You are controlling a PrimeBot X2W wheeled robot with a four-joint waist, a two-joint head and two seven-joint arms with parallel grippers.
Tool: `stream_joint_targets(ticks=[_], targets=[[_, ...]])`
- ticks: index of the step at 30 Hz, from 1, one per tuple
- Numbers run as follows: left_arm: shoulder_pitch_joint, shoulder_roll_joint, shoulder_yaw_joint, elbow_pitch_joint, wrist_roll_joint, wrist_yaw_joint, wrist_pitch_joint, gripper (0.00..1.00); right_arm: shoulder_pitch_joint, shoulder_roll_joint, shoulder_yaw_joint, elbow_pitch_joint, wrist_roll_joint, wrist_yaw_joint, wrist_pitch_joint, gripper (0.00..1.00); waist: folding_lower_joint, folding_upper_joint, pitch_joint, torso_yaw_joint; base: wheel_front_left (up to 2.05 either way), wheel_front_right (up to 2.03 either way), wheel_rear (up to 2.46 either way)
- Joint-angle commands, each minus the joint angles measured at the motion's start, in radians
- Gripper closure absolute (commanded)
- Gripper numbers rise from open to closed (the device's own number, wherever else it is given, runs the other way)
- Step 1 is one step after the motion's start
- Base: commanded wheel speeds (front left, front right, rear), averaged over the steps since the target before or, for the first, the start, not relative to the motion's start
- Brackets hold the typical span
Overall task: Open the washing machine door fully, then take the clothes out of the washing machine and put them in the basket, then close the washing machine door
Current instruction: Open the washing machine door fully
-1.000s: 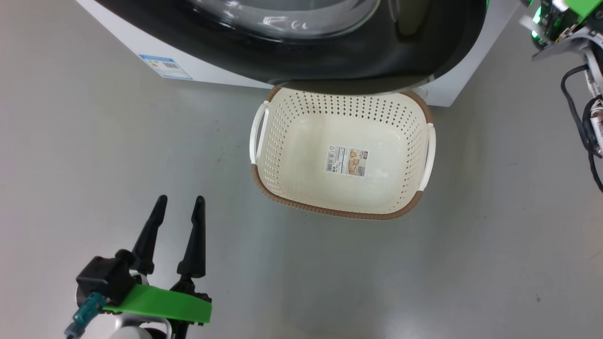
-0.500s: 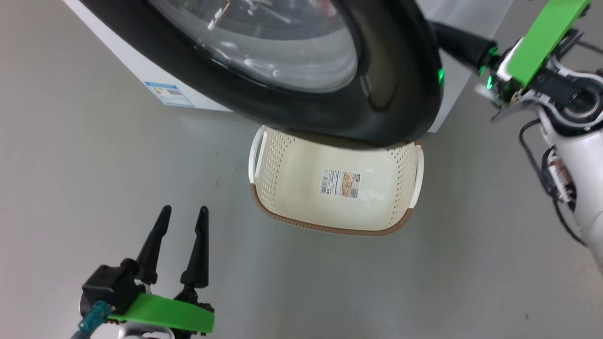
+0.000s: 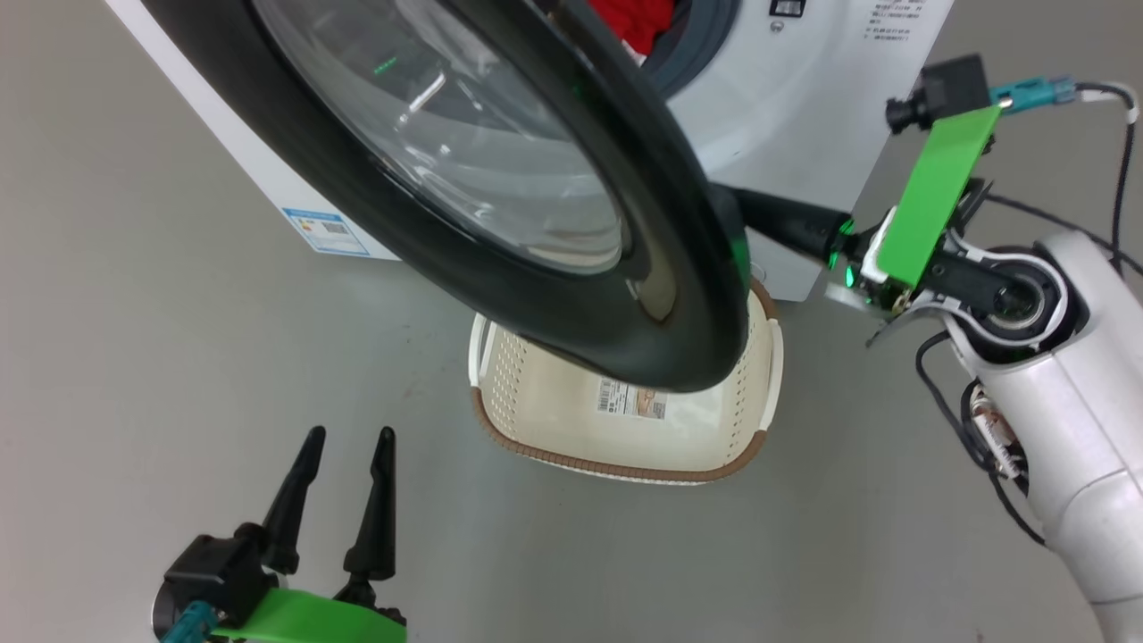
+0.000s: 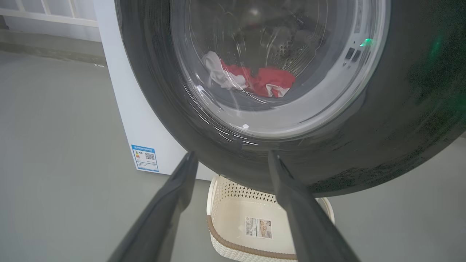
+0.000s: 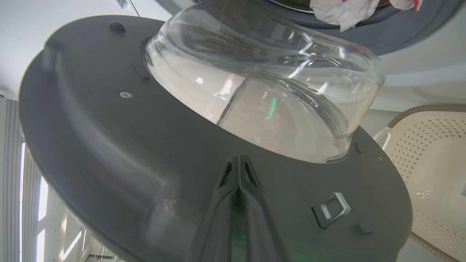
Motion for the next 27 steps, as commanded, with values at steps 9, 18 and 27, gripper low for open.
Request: stream_joint_targets(ticks=[9,18,27], targets=[[0.025,0.018,0.039,-0.031,0.023,0.004,-0.009,0.0,0.069,0.04,0.012,-0.064,-0.004,0.005,0.026,1.0,0.0,0.0,-0.035,0.003,0.0,0.0,0.0],[0.038,0.018,0.046,-0.025,0.031,0.002,-0.009,0.0,0.102,0.03,-0.008,-0.056,-0.06,0.005,-0.034,1.0,0.0,0.0,-0.061,0.01,0.0,0.0,0.0],[0.061,0.018,0.062,-0.018,0.043,-0.004,-0.009,0.0,0.164,0.028,-0.045,-0.044,-0.087,0.005,-0.134,1.0,0.0,0.0,-0.097,-0.016,0.0,0.0,0.0]])
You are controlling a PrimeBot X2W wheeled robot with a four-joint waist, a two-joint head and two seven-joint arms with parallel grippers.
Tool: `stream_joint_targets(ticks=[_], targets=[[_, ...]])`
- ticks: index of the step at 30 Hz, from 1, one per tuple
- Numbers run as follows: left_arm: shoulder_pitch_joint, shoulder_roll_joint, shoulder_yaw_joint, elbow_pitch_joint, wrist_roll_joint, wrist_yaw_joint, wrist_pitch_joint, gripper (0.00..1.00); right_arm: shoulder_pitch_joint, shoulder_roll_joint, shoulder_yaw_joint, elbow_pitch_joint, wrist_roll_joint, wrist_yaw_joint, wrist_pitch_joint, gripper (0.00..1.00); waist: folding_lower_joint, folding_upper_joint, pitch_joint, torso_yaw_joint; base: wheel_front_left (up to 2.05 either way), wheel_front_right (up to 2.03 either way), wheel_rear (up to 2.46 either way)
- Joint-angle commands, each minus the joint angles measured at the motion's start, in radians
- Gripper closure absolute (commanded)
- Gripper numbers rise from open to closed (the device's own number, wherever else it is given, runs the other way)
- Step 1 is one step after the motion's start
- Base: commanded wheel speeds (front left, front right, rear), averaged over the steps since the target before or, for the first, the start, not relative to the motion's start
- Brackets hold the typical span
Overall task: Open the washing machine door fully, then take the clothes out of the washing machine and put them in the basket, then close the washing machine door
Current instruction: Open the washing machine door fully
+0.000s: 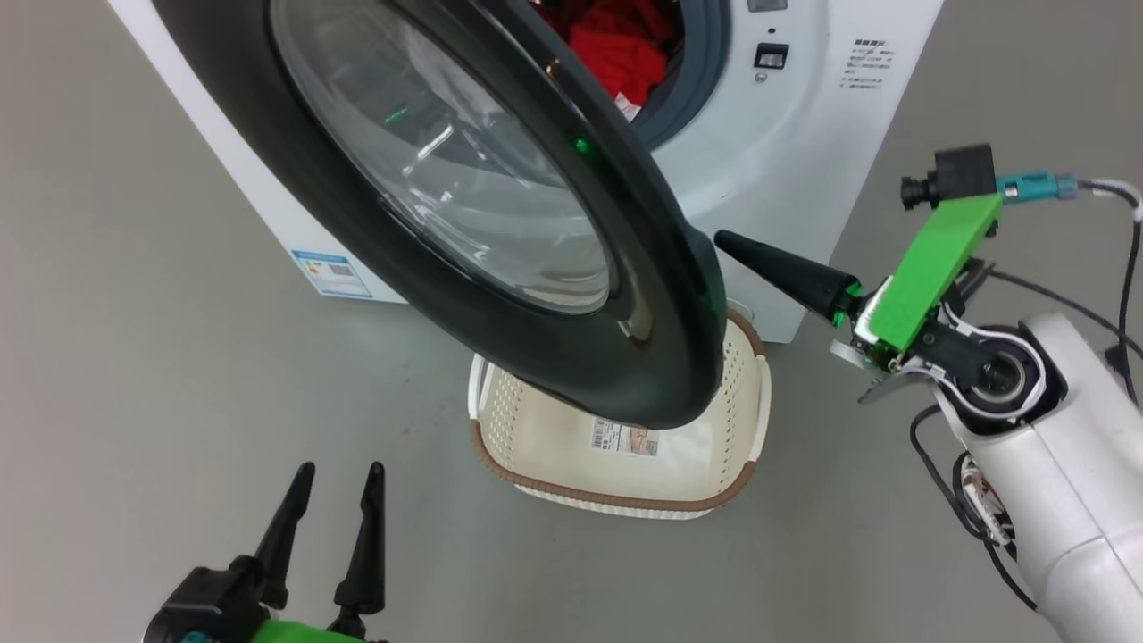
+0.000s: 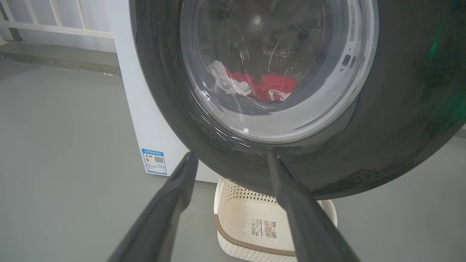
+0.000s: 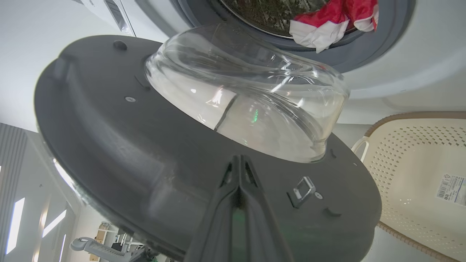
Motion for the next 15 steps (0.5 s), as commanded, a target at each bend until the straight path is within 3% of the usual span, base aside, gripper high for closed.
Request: stream_joint_targets(ticks=[1,3,5,11,12,13,14,15], targets=[[-0.002,0.015,0.039,-0.02,0.007,-0.004,-0.009,0.0,0.016,0.005,-0.003,-0.023,-0.007,0.005,-0.011,1.0,0.0,0.0,-0.009,-0.01,0.0,0.0,0.0],[0.003,0.015,0.044,-0.018,0.01,-0.006,-0.009,0.0,0.038,0.004,-0.011,-0.023,-0.008,0.005,-0.032,1.0,0.0,0.0,-0.017,-0.019,0.0,0.0,0.0],[0.008,0.015,0.051,-0.017,0.015,-0.008,-0.009,0.0,0.061,0.003,-0.023,-0.023,-0.003,0.005,-0.052,0.93,0.0,0.0,-0.024,-0.03,0.0,0.0,0.0],[0.021,0.015,0.076,-0.017,0.021,-0.015,-0.009,0.0,0.14,-0.007,-0.047,-0.034,0.008,0.005,-0.085,0.59,0.0,0.0,-0.04,-0.061,0.0,0.0,0.0],[0.022,0.015,0.08,-0.017,0.022,-0.017,-0.009,0.0,0.152,-0.008,-0.051,-0.036,0.009,0.005,-0.091,0.51,0.0,0.0,-0.041,-0.066,0.0,0.0,0.0],[0.023,0.015,0.083,-0.016,0.023,-0.018,-0.009,0.0,0.165,-0.01,-0.056,-0.038,0.009,0.005,-0.098,0.33,0.0,0.0,-0.044,-0.071,0.0,0.0,0.0],[0.025,0.015,0.087,-0.016,0.024,-0.019,-0.009,0.0,0.179,-0.011,-0.059,-0.04,0.009,0.005,-0.103,0.06,0.0,0.0,-0.046,-0.076,0.0,0.0,0.0],[0.027,0.015,0.091,-0.016,0.025,-0.02,-0.009,0.0,0.192,-0.013,-0.062,-0.04,0.008,0.005,-0.11,0.0,0.0,0.0,-0.048,-0.082,0.0,0.0,0.0]])
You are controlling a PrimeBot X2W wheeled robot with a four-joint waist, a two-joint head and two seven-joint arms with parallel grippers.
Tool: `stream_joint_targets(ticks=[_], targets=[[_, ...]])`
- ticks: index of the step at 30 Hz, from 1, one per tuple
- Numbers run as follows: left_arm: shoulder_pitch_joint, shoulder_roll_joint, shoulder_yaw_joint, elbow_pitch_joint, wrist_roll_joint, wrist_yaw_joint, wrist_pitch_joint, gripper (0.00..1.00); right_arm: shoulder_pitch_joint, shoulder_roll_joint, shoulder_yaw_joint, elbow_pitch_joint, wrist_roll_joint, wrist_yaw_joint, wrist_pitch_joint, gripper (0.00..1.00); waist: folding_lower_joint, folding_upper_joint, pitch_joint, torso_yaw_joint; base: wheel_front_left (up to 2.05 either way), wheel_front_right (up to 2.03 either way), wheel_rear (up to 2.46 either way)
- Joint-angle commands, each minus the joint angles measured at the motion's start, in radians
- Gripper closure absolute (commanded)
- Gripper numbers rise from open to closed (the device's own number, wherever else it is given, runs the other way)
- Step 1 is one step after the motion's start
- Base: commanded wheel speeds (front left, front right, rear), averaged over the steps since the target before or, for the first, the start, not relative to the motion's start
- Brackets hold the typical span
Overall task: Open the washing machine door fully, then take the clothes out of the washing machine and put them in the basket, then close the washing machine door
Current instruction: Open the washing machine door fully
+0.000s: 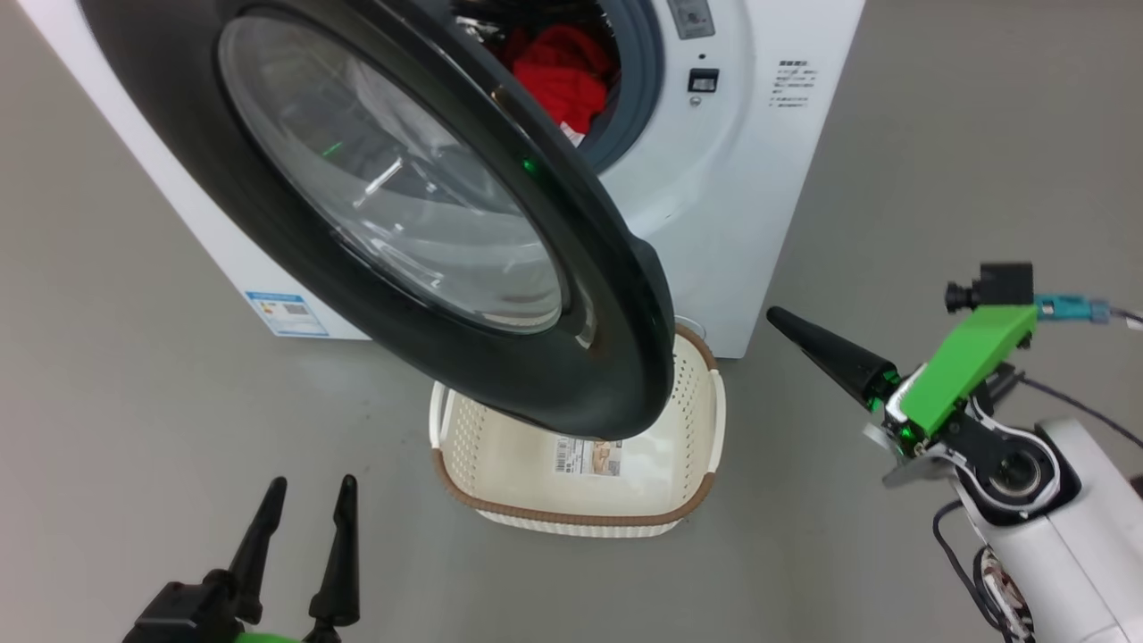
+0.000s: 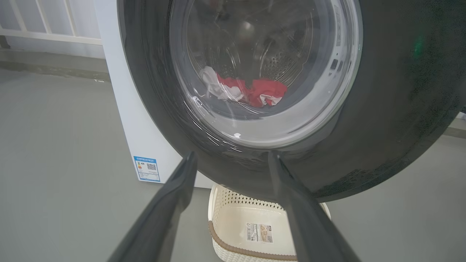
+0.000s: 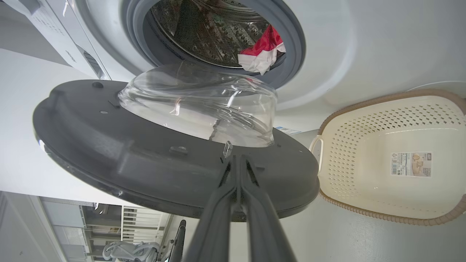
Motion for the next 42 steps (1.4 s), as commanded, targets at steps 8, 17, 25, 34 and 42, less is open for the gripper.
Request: stream_joint_targets(ticks=[8,17,25,34,42], targets=[[0.011,0.015,0.049,-0.02,0.016,-0.01,-0.009,0.0,0.12,-0.016,-0.022,-0.039,-0.01,0.005,-0.071,0.0,0.0,-0.0001,-0.024,-0.039,0.0,0.0,0.0],[0.025,0.015,0.065,-0.021,0.017,-0.013,-0.009,0.0,0.265,-0.019,-0.032,-0.071,-0.031,0.005,-0.173,0.0,0.0,-0.0001,-0.038,-0.071,0.0,0.0,0.0],[0.024,0.015,0.074,-0.021,0.011,-0.015,-0.009,0.0,0.346,-0.009,-0.027,-0.072,-0.078,0.005,-0.312,0.0,0.0,-0.0001,-0.027,-0.095,0.0,0.0,0.0],[0.017,0.015,0.078,-0.02,0.012,-0.016,-0.009,0.0,0.368,-0.029,0.04,-0.047,-0.18,0.005,-0.484,0.0,0.0,-0.0001,-0.017,-0.107,0.0,0.0,0.0],[0.018,0.015,0.079,-0.016,0.013,-0.016,-0.009,0.0,0.351,-0.088,0.178,0.054,-0.386,0.005,-0.699,0.0,0.0,-0.0001,-0.017,-0.115,0.0,0.0,0.0]])
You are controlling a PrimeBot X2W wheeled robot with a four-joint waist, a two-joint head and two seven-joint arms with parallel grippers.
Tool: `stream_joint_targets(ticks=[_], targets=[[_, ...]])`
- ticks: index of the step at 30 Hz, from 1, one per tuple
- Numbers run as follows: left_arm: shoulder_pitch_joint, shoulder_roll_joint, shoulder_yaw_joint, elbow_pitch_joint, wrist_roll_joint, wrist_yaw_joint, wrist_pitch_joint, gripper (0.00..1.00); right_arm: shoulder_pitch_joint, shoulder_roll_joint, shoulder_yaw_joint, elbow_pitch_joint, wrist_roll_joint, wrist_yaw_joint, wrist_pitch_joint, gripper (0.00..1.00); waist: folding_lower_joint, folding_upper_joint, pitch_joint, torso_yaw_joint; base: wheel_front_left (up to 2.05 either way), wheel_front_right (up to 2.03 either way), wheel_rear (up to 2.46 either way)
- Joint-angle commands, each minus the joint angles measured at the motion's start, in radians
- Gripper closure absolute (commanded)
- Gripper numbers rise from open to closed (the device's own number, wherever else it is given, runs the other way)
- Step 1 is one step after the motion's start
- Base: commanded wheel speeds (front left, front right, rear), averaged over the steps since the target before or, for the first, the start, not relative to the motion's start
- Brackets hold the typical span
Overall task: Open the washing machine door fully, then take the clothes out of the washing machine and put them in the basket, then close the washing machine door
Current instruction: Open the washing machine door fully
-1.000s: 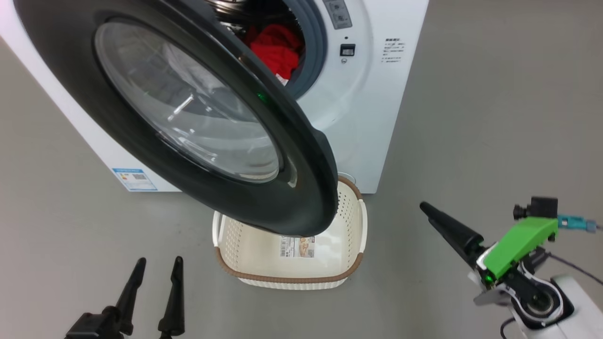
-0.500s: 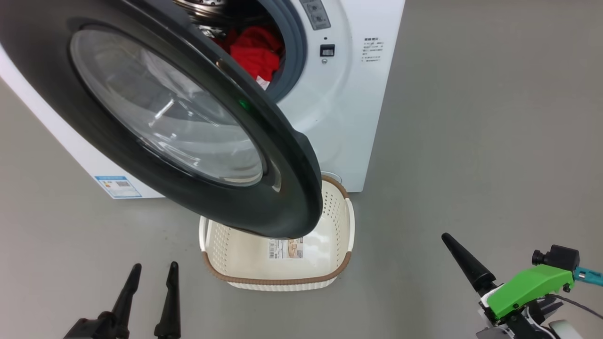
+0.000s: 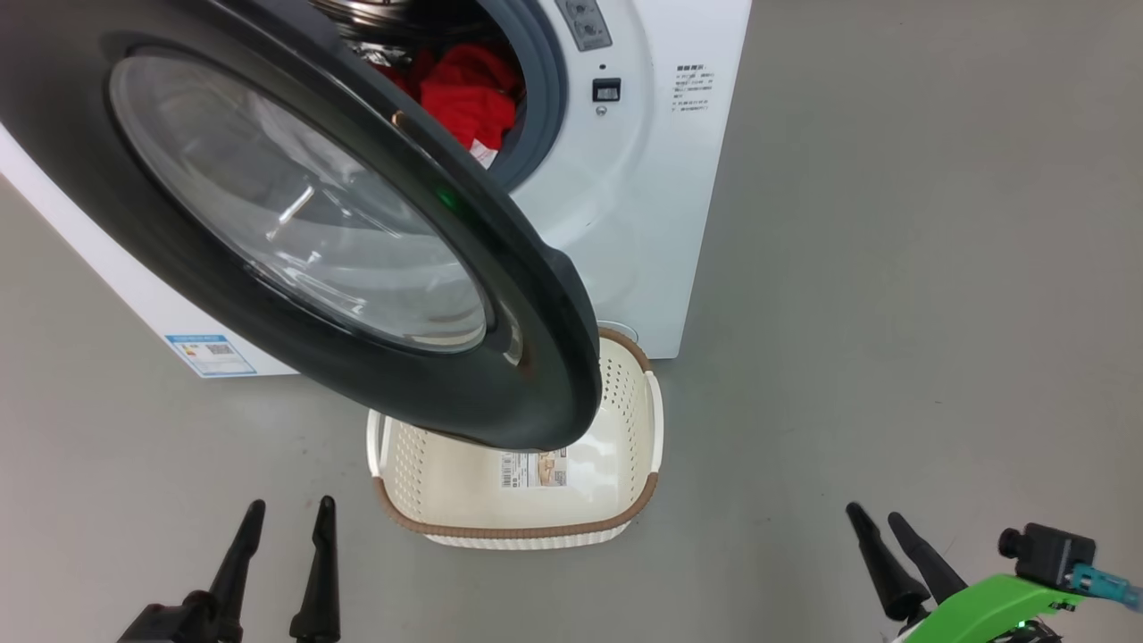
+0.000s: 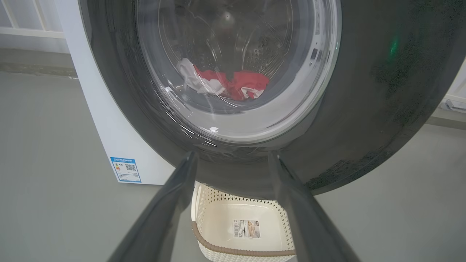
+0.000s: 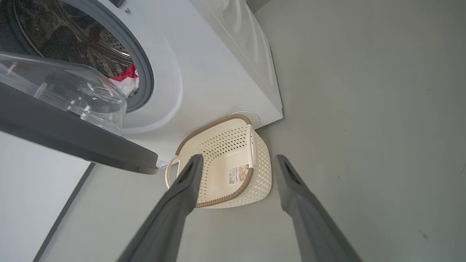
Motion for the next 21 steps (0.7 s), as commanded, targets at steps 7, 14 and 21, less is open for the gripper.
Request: stream_joint_targets(ticks=[7,14,21], targets=[[-0.019,0.014,0.033,-0.017,0.007,-0.007,-0.009,0.0,-0.019,0.01,-0.081,0.006,-0.244,0.005,-0.034,0.0,0.0,0.0,-0.001,-0.005,0.0,0.0,0.0],[-0.016,0.014,0.028,-0.018,0.007,-0.007,-0.009,0.0,0.082,0.135,-0.334,-0.12,-0.631,0.005,-0.034,0.0,0.0,0.0,-0.009,0.003,0.0,0.0,0.0],[-0.01,0.014,0.02,-0.024,0.004,-0.007,-0.009,0.0,0.161,0.221,-0.49,-0.247,-0.826,0.005,-0.034,0.0,0.0,0.0,-0.021,0.011,0.0,0.0,0.0]])
